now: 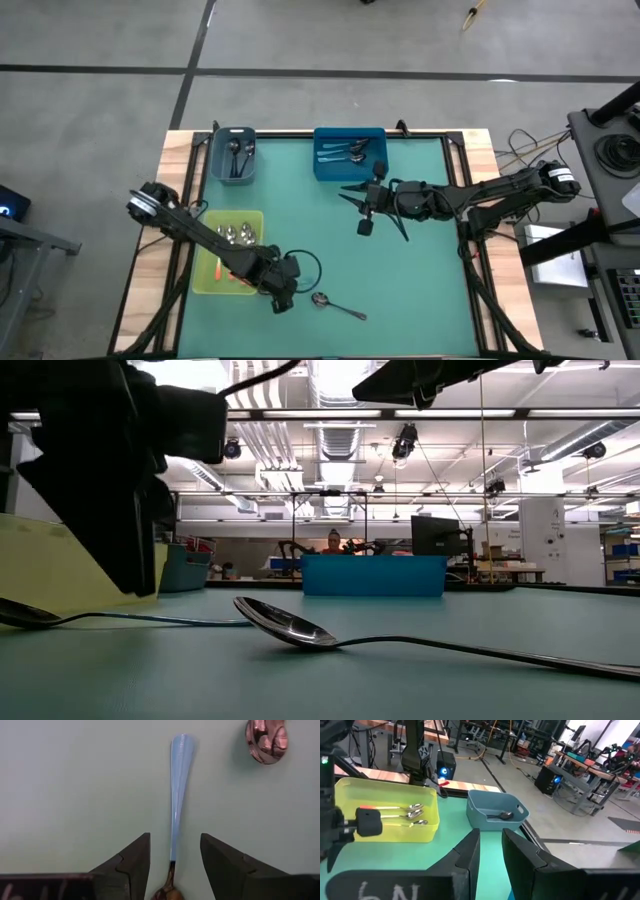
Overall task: Sort silverware by color (type)
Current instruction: Put the blue spoon into the dark blue bin
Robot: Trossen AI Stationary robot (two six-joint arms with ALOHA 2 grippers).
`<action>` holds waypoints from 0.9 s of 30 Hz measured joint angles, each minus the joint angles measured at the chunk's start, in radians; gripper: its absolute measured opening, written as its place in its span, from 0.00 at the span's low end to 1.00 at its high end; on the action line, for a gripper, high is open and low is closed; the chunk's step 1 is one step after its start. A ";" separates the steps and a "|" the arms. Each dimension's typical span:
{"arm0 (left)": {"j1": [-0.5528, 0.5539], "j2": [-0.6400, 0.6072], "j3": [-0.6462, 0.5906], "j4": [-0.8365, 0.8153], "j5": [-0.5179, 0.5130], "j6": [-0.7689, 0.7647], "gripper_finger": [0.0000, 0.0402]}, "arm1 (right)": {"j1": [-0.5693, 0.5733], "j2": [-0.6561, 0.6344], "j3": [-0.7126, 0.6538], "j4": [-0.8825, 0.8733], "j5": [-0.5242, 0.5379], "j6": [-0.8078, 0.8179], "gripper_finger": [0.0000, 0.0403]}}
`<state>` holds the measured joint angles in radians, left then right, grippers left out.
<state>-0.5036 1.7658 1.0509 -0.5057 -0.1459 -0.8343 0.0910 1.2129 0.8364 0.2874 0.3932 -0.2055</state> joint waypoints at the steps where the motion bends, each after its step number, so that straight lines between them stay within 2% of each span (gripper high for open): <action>1: 0.000 0.011 0.005 0.001 0.000 -0.007 0.38 | 0.000 0.000 0.000 0.000 0.000 0.005 0.18; 15: -0.001 0.166 0.169 -0.156 -0.005 0.006 0.36 | 0.001 0.000 0.000 -0.008 0.000 0.015 0.18; 27: -0.001 0.168 0.179 -0.178 -0.020 0.008 0.03 | 0.001 0.000 0.000 -0.016 0.000 0.012 0.18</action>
<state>-0.5049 1.9343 1.2301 -0.6835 -0.1664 -0.8266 0.0917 1.2129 0.8364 0.2710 0.3935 -0.1932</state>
